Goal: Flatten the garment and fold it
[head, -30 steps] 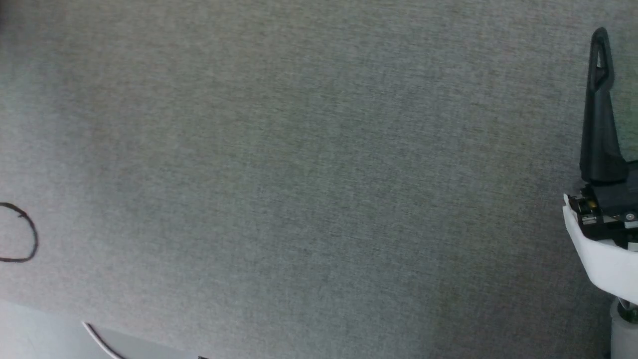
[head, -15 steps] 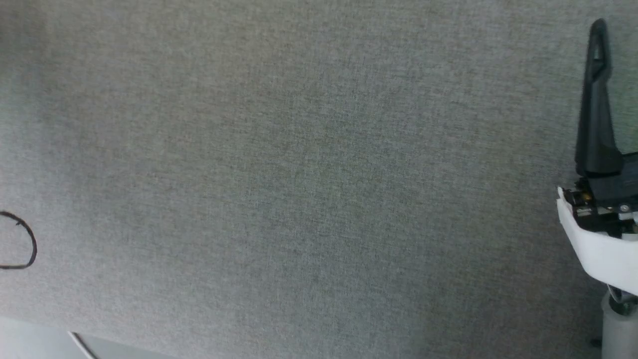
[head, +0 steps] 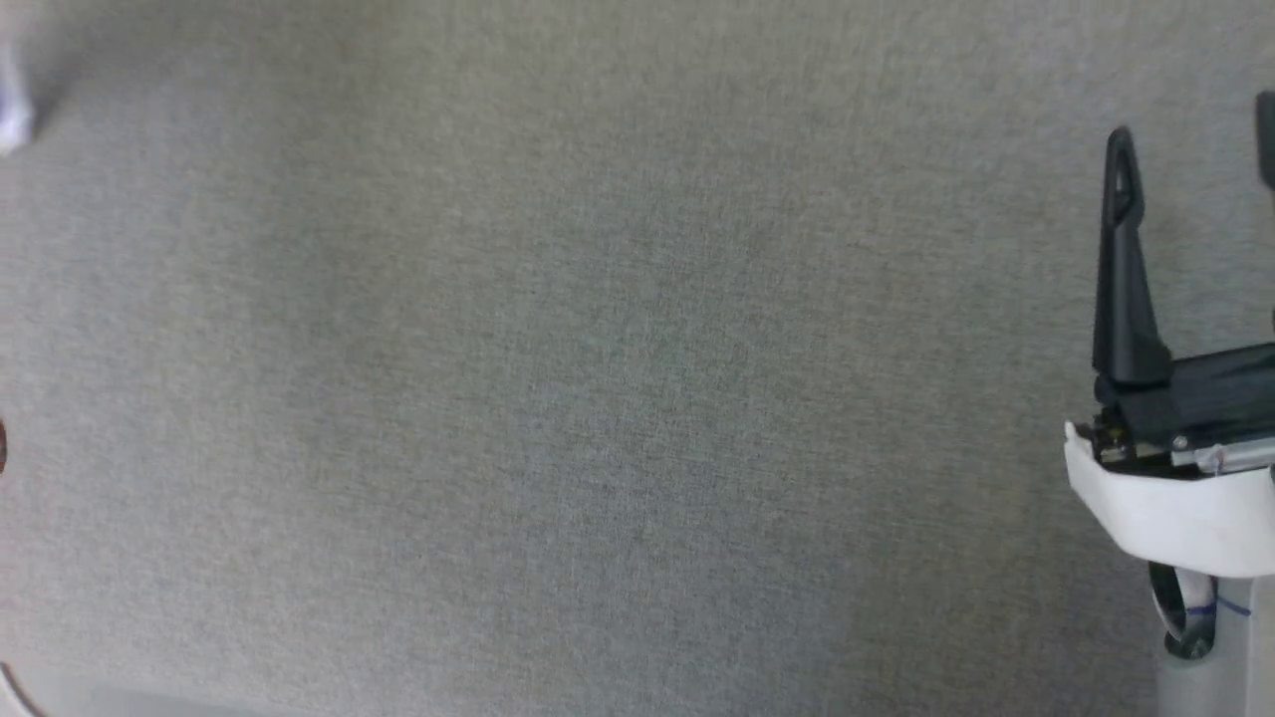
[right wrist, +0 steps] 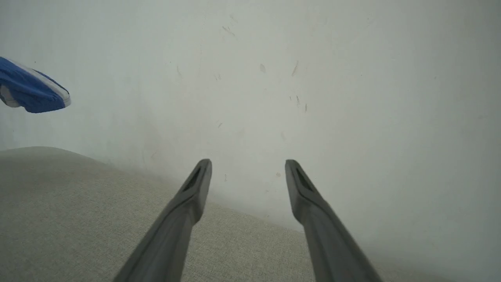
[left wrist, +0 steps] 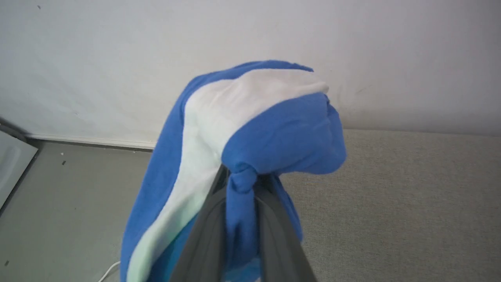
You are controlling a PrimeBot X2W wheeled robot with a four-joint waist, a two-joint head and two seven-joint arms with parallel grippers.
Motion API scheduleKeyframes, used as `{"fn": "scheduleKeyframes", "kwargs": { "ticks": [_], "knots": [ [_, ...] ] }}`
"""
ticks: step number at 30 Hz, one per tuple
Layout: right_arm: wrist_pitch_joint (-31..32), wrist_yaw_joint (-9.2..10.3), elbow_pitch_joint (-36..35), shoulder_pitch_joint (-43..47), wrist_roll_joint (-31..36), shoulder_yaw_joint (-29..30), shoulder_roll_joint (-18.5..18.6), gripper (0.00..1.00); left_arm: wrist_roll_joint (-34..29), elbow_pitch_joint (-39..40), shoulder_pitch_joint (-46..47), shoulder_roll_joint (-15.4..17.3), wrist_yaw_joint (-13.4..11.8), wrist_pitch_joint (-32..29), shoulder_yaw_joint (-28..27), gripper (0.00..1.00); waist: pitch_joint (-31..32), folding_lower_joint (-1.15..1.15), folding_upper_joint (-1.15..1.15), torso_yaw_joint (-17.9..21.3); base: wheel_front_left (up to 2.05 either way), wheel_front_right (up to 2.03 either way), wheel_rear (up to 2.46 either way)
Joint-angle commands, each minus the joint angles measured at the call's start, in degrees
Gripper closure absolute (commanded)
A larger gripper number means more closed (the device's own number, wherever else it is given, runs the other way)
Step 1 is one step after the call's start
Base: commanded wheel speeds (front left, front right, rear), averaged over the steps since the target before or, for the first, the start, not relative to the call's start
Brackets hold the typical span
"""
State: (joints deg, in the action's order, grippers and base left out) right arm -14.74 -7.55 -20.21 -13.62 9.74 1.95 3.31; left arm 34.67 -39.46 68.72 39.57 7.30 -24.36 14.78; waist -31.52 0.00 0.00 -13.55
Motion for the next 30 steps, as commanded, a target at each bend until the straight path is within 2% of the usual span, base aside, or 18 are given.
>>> {"fn": "scheduleKeyframes", "kwargs": {
  "ticks": [1, 6, 14, 23, 30],
  "knots": [
    [-0.3, 0.06, 0.4, 0.9, -0.6, 0.4, -0.2, 0.0, -0.2, 1.4, 1.1, -0.8, 0.2, 0.9, 1.5, 1.0, 6.8, 0.0, 0.0, 1.7, 0.0, 0.0, 0.0],
    [-0.3, 0.06, 2.1, 3.9, -2.1, 1.2, -0.4, 0.0, -0.9, 7.0, 2.5, -3.2, 0.2, 2.4, 9.2, 1.0, 11.5, 0.0, 0.0, 3.6, 0.0, 0.0, 0.0],
    [-0.3, 0.06, 4.0, 7.0, -4.7, 2.1, -0.4, 0.0, 0.2, 15.3, 1.7, -7.9, 0.2, 4.7, 21.2, 1.0, 16.3, 0.0, 0.0, 8.6, 0.0, 0.0, 0.0],
    [-0.3, 0.06, 5.5, 9.4, -6.1, 3.2, -0.4, 0.0, 3.3, 21.5, -7.7, -13.7, 0.2, 7.3, 34.2, 1.0, 19.3, 0.0, 0.0, 13.3, 0.0, 0.0, 0.0],
    [-0.3, 0.06, 5.9, 9.6, -6.6, 3.1, -0.4, 0.0, 6.1, 19.7, -16.0, -17.4, 0.2, 9.2, 43.0, 1.0, 19.0, 0.0, 0.0, 15.2, 0.0, 0.0, 0.0]
  ]
}}
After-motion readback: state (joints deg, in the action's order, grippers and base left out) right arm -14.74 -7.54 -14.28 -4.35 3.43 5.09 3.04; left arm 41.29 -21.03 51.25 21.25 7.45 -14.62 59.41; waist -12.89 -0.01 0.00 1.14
